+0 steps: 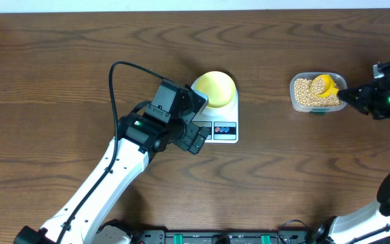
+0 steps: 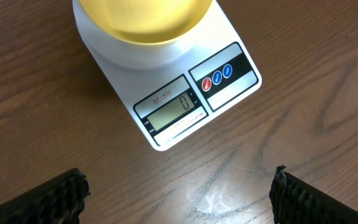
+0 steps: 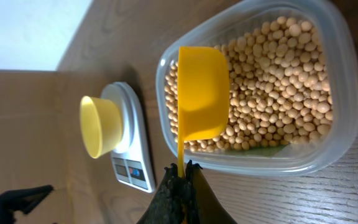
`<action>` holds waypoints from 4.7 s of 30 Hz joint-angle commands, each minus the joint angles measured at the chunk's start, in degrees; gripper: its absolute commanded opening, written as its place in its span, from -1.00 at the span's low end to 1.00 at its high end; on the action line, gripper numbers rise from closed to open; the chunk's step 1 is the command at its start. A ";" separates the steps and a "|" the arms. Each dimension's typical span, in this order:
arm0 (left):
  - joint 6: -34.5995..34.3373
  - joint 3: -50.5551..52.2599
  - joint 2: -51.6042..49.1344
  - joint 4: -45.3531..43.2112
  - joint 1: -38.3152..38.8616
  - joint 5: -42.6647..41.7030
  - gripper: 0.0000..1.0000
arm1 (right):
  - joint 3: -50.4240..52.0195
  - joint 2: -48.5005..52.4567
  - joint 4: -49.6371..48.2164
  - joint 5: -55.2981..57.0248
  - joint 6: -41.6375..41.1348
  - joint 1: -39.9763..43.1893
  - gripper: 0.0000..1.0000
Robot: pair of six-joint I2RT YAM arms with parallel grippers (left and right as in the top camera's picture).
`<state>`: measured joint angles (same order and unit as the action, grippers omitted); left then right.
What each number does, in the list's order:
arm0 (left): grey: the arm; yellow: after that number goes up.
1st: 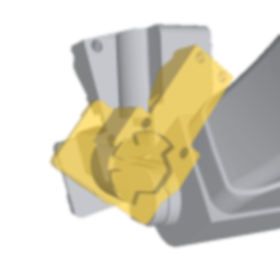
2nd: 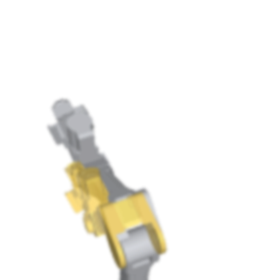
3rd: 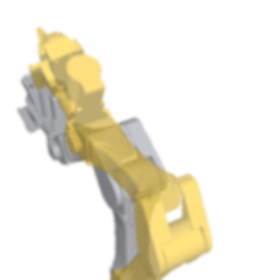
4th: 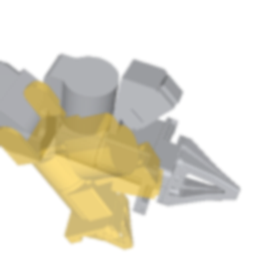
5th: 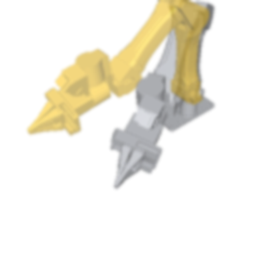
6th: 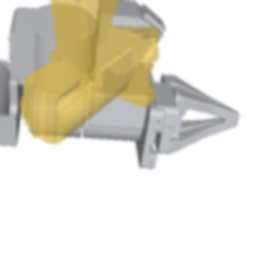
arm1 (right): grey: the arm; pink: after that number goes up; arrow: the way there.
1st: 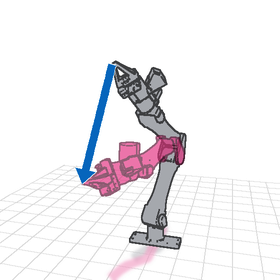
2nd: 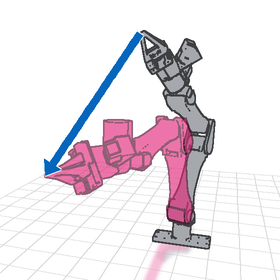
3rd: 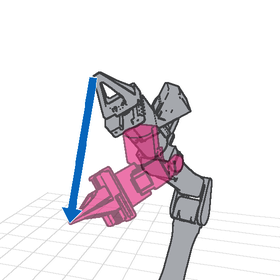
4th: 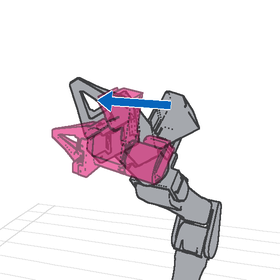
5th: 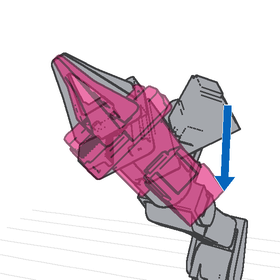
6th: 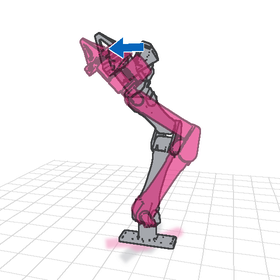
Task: Scoop item into bowl and weigh 50g on scale
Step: 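Drag the scoop through the soybeans and lift it with the right gripper, then carry the filled yellow scoop with the right gripper over the yellow bowl, then tilt the scoop with the right gripper to pour soybeans into the bowl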
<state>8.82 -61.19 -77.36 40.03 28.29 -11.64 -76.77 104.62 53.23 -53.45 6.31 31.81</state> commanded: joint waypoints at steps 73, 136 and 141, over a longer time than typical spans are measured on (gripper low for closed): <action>-0.35 0.76 -0.13 -0.02 0.02 0.59 0.91 | 0.66 -0.17 -20.52 -0.07 -19.10 -37.99 -0.98; -0.35 0.76 -0.11 -0.02 0.02 0.59 0.91 | 0.68 -11.72 -20.06 24.68 0.07 -49.92 -0.97; -0.35 0.76 -0.11 -0.02 0.02 0.59 0.91 | 0.68 -11.69 -20.68 26.49 2.60 -50.01 -0.97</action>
<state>8.80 -61.19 -77.36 40.01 28.29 -11.64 -76.31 93.14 33.04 -28.34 5.45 -17.61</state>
